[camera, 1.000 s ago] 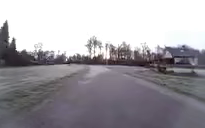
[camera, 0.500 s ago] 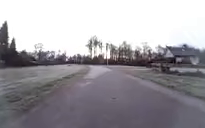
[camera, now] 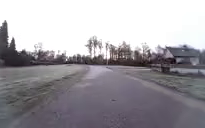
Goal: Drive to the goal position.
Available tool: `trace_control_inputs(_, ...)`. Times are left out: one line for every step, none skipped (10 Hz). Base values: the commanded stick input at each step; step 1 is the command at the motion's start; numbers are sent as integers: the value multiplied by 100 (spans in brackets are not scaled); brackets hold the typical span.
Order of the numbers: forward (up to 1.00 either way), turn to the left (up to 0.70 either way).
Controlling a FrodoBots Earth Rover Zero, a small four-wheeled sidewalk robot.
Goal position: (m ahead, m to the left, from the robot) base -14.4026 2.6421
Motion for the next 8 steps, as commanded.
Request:
trace_control_inputs(0, -100)
trace_control_inputs(0, -100)
trace_control_inputs(0, -100)
trace_control_inputs(0, -100)
trace_control_inputs(0, -100)
trace_control_inputs(0, -100)
trace_control_inputs(0, -100)
trace_control_inputs(0, -100)
